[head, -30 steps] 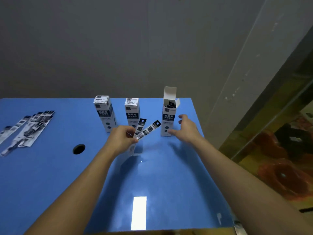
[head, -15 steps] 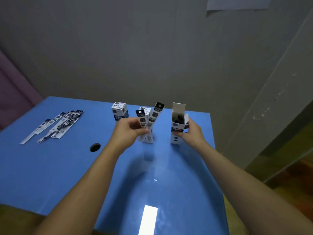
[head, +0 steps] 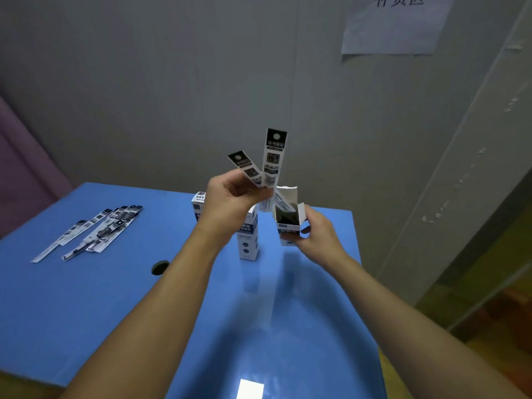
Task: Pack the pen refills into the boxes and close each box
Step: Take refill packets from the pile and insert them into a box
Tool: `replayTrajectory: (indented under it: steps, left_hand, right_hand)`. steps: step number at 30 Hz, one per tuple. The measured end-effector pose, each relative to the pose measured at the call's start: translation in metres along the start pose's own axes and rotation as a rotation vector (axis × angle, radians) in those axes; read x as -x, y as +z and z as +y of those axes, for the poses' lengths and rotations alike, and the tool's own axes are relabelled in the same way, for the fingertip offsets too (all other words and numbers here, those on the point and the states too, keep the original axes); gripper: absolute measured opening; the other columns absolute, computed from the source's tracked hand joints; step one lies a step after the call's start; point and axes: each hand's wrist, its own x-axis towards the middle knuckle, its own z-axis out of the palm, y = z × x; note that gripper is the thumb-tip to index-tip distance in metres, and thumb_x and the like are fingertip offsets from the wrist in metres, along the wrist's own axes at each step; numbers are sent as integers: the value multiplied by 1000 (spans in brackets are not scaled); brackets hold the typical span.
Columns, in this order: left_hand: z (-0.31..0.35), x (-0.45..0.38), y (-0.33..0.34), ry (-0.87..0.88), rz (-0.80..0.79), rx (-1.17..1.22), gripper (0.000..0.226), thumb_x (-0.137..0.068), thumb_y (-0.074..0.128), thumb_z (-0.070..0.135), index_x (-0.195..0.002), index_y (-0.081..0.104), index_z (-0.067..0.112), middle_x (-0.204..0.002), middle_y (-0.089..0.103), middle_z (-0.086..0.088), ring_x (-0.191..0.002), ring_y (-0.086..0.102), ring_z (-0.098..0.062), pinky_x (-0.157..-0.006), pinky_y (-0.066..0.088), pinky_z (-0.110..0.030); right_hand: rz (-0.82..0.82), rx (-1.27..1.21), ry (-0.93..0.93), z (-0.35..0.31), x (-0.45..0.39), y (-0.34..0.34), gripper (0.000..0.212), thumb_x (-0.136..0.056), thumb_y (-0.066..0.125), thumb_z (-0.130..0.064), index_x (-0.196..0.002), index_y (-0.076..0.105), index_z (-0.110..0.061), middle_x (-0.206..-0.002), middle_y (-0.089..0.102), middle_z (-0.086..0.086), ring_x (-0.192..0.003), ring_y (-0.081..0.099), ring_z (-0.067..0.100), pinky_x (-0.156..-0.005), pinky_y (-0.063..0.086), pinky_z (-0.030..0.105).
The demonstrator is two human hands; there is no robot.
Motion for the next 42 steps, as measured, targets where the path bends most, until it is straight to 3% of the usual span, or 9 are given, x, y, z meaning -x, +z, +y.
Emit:
replayTrajectory:
  steps: [5,22,26,29,32,35,38,42]
  left_hand:
    - [-7,1,4,0,-10,16,32,-79,73,-11,-93,73,18,-91,78,6,-90,74,-13,-79,56,-22]
    - [-15,-2,15,36,-1,86,18,-80,75,-6,-92,74,7,-90,77,-1,-88,72,-16,-79,55,-25]
    - [-29,2,11,1,-20,-14,14,-80,78,2,-92,76,9,-92,77,-4,-91,72,-20,-83,58,-34]
    - [-42,4,5,-24,-27,-156,8,-80,81,16,-85,78,21,-88,72,10,-96,65,-22,-87,54,-42]
    - [-49,4,2,-25,-59,-334,10,-83,79,29,-86,76,20,-99,65,14,-108,49,-13,-87,45,-26]
    - [-50,6,0,16,-76,-485,8,-86,76,30,-81,72,27,-98,56,16,-103,42,-5,-78,35,-5]
    - [-52,7,-2,83,-79,-579,12,-86,76,31,-81,74,20,-100,54,15,-102,38,2,-79,33,-3]
    - [-53,10,-4,135,-97,-624,10,-85,77,21,-81,71,27,-102,50,23,-106,36,8,-89,36,-9]
  right_hand:
    - [-8,33,-58,0,2,3,53,-76,84,-29,-123,60,-31,-112,63,-15,-102,52,12,-80,51,31]
    - [13,51,-88,-3,7,9,54,-76,84,-30,-124,59,-27,-114,61,-14,-101,51,12,-83,52,39]
    - [13,52,-94,-6,6,10,51,-77,83,-32,-122,60,-29,-115,62,-14,-103,52,13,-82,53,39]
    - [29,40,-117,-10,6,10,50,-77,82,-29,-121,60,-29,-115,63,-15,-103,53,14,-83,53,39]
    - [43,38,-110,-11,7,10,47,-77,81,-29,-119,59,-30,-111,63,-17,-101,53,14,-81,53,39]
    - [44,42,-107,-11,7,10,48,-77,81,-29,-119,58,-31,-110,62,-20,-100,53,14,-81,54,39]
    - [41,37,-104,-13,10,12,47,-76,82,-27,-117,59,-30,-108,61,-20,-99,53,14,-80,53,39]
    - [32,27,-75,-15,12,15,46,-76,83,-28,-117,60,-28,-106,62,-18,-98,52,13,-80,52,37]
